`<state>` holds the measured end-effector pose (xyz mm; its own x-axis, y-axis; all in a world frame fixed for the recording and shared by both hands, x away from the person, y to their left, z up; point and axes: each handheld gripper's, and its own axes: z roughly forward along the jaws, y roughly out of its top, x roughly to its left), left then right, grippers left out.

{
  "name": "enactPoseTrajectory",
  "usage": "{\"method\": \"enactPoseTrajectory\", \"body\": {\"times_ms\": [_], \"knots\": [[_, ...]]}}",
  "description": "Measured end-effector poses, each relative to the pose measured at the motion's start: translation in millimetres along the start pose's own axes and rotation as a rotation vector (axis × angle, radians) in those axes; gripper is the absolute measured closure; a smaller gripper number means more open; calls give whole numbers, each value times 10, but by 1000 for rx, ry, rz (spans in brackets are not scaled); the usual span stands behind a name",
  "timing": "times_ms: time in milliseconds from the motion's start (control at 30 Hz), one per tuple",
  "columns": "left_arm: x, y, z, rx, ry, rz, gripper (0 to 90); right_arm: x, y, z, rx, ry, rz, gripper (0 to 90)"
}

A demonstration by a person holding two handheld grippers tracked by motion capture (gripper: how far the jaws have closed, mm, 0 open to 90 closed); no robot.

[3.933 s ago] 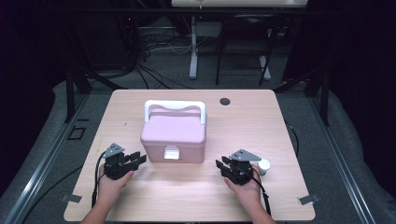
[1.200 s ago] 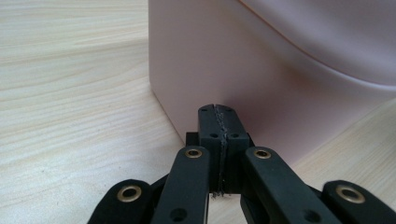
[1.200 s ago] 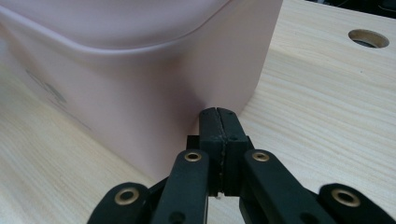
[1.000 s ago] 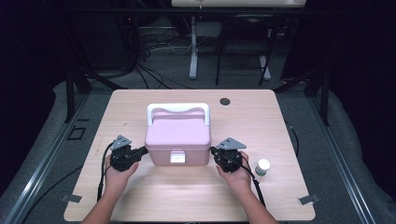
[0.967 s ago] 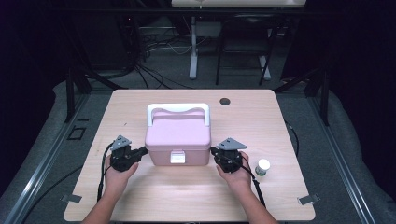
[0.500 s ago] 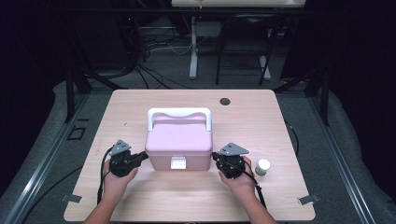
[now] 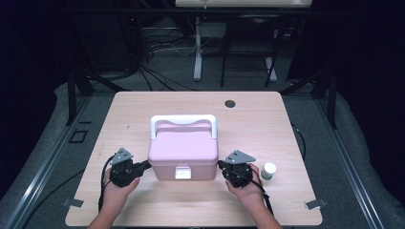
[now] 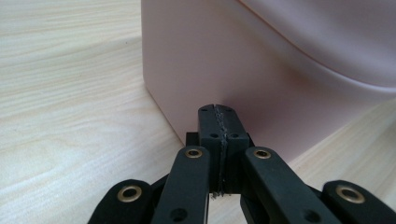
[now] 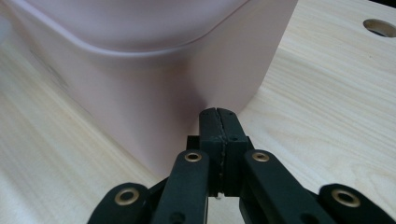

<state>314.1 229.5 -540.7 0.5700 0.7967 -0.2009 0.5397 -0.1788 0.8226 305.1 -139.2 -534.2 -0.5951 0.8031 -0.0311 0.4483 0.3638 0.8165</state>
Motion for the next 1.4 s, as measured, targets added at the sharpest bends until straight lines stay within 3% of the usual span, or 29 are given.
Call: {"method": "enactPoseTrajectory", "body": {"times_ms": [600, 1067, 1400], "knots": [[-172, -146, -166, 11, -30, -1, 900, 108, -132, -221, 14, 34, 2, 900], [-255, -191, -230, 30, -56, 12, 900, 153, -191, -334, 28, 36, 16, 900], [-321, -224, -271, 43, -72, 20, 900, 202, -258, -451, 37, 42, 0, 900]]}}
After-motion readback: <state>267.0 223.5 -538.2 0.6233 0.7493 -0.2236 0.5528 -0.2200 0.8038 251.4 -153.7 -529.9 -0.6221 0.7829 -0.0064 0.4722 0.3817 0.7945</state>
